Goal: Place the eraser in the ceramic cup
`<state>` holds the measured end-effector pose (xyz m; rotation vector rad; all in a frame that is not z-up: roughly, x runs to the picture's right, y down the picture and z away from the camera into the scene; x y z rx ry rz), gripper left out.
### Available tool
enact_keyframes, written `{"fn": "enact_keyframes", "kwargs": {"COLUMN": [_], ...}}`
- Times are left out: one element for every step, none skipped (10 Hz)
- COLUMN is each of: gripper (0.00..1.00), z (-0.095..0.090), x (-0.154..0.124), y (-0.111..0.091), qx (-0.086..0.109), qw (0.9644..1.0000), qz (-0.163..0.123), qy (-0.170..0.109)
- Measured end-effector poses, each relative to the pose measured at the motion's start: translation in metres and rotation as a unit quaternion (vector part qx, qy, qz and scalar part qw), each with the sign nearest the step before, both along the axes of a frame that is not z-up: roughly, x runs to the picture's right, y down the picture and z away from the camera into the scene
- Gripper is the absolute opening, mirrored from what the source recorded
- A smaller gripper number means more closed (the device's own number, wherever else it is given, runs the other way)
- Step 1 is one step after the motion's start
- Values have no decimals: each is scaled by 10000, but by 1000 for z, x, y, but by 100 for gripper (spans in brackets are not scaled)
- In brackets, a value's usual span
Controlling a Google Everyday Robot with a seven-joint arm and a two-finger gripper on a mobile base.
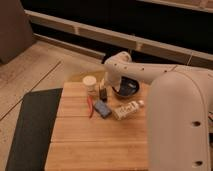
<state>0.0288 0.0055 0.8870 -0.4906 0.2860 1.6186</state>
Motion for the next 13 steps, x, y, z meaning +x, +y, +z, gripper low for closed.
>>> {"fn": "enact_keyframes", "kwargs": {"gripper": [65,65,65,65,65,65,65,65,65,65,65,65,65], "z": [10,18,24,32,37,41,42,42,42,42,42,43,43], "x": [-1,-6,-10,-14,-14,-13,-13,-12,-11,-11,-7,-1,2], "y": [3,4,3,4,4,4,5,5,5,5,5,4,3], "qx": [-147,-246,-308,-423,-519,-582,-610,-613,-611,-591,-548,-465,-375], "qw": [9996,9988,9980,9963,9944,9928,9922,9922,9923,9925,9932,9938,9940], "qz": [-228,-406,-529,-718,-885,-1002,-1046,-1044,-1038,-1033,-995,-986,-1018], "qy": [-66,-133,-181,-228,-262,-288,-297,-293,-289,-294,-248,-196,-161]}}
